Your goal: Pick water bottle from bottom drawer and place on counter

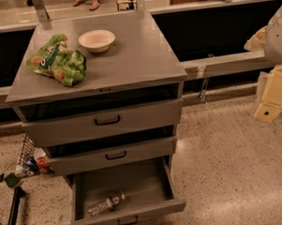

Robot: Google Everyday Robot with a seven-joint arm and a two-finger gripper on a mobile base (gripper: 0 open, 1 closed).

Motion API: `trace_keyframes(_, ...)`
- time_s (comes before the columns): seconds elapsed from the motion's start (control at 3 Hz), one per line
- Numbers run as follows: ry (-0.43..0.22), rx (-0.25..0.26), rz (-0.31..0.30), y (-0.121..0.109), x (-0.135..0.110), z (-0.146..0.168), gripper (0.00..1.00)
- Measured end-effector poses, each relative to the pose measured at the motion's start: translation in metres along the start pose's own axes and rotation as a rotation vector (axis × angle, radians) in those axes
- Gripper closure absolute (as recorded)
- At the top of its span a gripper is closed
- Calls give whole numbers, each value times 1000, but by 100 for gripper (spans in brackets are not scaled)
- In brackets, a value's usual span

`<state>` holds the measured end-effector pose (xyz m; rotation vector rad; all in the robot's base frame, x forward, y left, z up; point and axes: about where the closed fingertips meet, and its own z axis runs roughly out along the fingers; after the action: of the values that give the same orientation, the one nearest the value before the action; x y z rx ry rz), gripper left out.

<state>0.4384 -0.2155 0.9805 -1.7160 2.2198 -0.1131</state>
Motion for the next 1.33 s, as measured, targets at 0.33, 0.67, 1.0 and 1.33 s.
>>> trace_keyframes(0.33, 1, 7, -1, 0, -1, 0, 0)
trace_keyframes(0.67, -30, 8, -32, 5, -2, 17, 0)
trace_keyframes(1.0, -95, -9, -95, 9, -6, 61, 0)
trace_keyframes(1.33, -182, -39, -217, 8, -24, 129, 0)
